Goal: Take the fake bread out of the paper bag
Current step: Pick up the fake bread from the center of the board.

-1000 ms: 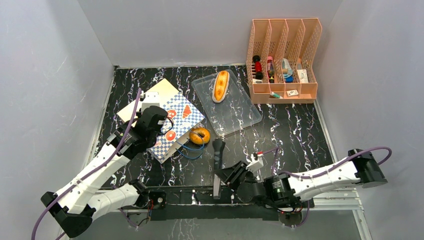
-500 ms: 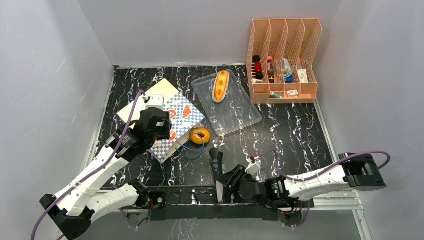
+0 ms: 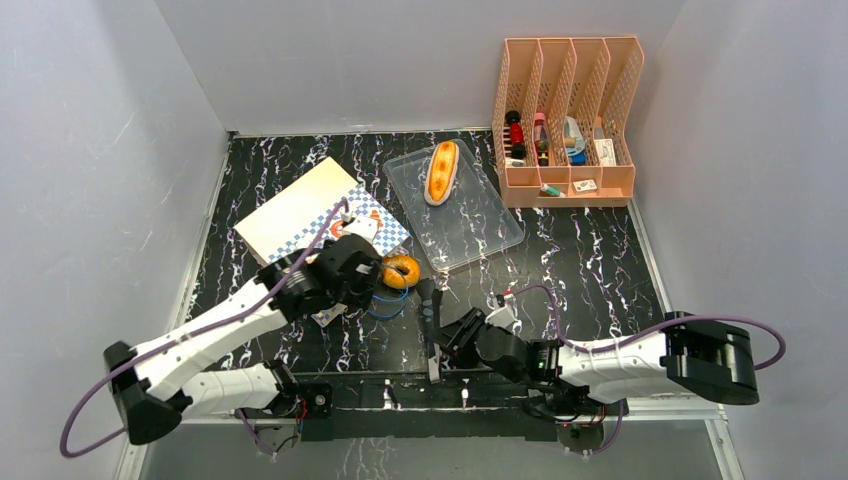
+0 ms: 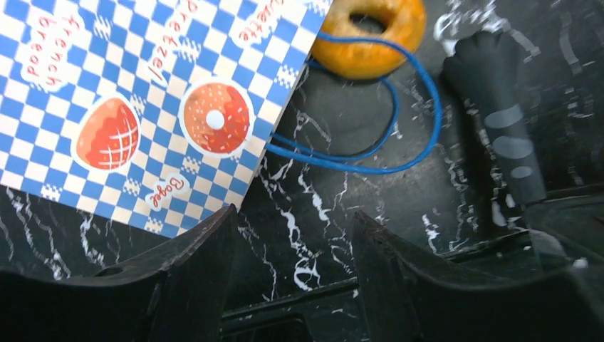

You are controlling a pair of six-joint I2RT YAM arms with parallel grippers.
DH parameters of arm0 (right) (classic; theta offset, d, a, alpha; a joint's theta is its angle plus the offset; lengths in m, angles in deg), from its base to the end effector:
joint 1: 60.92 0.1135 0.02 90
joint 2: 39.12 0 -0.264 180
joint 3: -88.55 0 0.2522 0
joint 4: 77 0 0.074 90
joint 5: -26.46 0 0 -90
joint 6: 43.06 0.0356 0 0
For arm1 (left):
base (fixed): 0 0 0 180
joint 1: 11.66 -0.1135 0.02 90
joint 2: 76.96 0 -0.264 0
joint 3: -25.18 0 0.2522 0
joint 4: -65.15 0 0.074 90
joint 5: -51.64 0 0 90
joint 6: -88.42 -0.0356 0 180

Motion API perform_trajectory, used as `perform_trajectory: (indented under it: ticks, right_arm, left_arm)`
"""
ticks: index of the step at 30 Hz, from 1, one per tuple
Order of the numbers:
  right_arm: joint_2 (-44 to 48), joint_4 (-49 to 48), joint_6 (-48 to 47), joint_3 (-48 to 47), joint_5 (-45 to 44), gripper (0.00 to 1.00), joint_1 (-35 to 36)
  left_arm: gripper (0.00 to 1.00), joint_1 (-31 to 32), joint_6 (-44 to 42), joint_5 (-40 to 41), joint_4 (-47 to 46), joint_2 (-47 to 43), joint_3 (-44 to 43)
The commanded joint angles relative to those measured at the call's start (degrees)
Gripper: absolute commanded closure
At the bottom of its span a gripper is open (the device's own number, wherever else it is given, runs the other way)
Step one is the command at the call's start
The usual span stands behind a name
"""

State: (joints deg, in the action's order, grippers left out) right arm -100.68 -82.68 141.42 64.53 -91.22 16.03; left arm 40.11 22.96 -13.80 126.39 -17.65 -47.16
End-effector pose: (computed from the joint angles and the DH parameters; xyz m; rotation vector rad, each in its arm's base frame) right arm 0.0576 0.1754 0.1363 0.6670 2.2427 1.2424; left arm 0.1365 -0.1494 0.3181 0.3576 2.2930 -0.1496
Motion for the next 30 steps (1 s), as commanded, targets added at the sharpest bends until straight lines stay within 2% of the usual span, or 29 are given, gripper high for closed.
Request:
perform_trajectory:
  ticks: [1,6,9,22,30]
  right_arm:
    - [-2.2,-9.5,-1.9,0.5,5.5,0.65,-3.0]
    - [-3.2,-11.8,-2.3,0.9,7.9,0.65,-4.8]
    - [-3.1,-12.3,-2.5,1.3,8.7,0.65,-5.7]
    - [-3.1,-13.0,-3.3,1.1,12.1,0.64,-8.9]
    - [-6.5,-14.8,-2.6,-0.6,15.7,0.64,-10.0]
  left_arm:
    - [0.4,2.2,5.3,7.4,7.7,4.9,-2.9]
    - [0.3,2.3,9.0,14.2,10.7,7.6,-3.4]
    - [0.25,2.3,9.0,15.4,9.5,7.9,-2.8]
    - [0.21,2.2,7.8,12.5,5.3,15.0,-0.1]
    - [0.13,2.2,8.2,14.0,4.0,17.7,1.5]
